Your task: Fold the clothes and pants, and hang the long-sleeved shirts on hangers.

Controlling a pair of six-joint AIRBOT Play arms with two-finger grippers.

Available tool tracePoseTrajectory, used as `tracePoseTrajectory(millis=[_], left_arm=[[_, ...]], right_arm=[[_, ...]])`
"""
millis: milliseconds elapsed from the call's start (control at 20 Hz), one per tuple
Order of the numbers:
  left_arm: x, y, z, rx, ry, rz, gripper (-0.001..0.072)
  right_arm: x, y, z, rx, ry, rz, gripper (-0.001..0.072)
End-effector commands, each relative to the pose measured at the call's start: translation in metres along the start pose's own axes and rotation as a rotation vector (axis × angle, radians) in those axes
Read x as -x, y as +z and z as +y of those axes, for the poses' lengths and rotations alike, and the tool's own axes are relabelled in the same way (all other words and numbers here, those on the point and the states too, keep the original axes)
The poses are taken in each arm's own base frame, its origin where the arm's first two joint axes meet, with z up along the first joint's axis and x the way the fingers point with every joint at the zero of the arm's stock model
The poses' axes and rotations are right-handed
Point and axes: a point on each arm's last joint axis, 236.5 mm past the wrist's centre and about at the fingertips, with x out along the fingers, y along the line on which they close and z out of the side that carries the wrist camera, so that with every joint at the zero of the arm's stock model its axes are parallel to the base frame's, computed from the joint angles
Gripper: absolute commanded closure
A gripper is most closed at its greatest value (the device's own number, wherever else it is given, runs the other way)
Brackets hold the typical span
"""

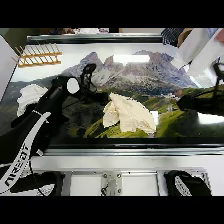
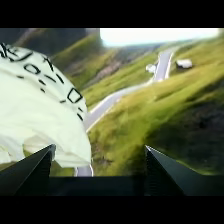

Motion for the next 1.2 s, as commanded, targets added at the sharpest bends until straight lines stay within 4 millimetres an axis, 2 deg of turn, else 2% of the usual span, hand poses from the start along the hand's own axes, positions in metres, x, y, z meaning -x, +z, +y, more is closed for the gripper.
tracePoseTrajectory(millis=[0, 100, 200, 450, 500, 600, 650, 700, 750, 950, 1150], left_arm=[[-0.046, -0.058, 0.027, 0.213, -0.082, 0.173, -0.0013], [-0.068, -0.079, 0.019, 0.244, -0.133, 0.231, -0.0013], [-0.086, -0.092, 0.015, 0.245, -0.141, 0.264, -0.0013], [-0.115, -0.099, 0.004, 0.238, -0.134, 0.264, -0.0013], [-0.116, -0.095, 0.003, 0.249, -0.142, 0.247, 0.0024], [-0.114, -0.084, 0.004, 0.238, -0.14, 0.221, 0.0396], [-0.11, -0.077, 0.007, 0.228, -0.135, 0.208, 0.0483], [-0.108, -0.07, 0.008, 0.227, -0.14, 0.194, 0.0632], [-0.106, -0.063, 0.008, 0.218, -0.145, 0.179, 0.069], [-0.099, -0.052, 0.002, 0.173, -0.161, 0.166, 0.069], [-0.097, -0.053, 0.002, 0.167, -0.163, 0.172, 0.069]], right_arm=[[-0.05, -0.057, -0.006, -0.032, 0.023, 0.219, 0.0098], [-0.067, -0.077, -0.002, -0.066, 0.051, 0.286, 0.0099], [-0.076, -0.089, 0.002, -0.072, 0.08, 0.32, 0.0098], [-0.084, -0.102, -0.002, -0.103, 0.084, 0.364, 0.0098], [-0.087, -0.104, -0.006, -0.126, 0.082, 0.373, 0.0098], [-0.092, -0.112, -0.022, -0.189, 0.065, 0.393, 0.0098], [-0.097, -0.114, -0.027, -0.226, 0.065, 0.388, 0.0098], [-0.104, -0.114, -0.028, -0.261, 0.075, 0.371, 0.0098], [-0.113, -0.115, -0.026, -0.29, 0.088, 0.353, 0.0098], [-0.158, -0.127, 0.001, -0.348, 0.143, 0.33, 0.0099], [-0.184, -0.138, 0.034, -0.27, 0.165, 0.356, 0.0099]])
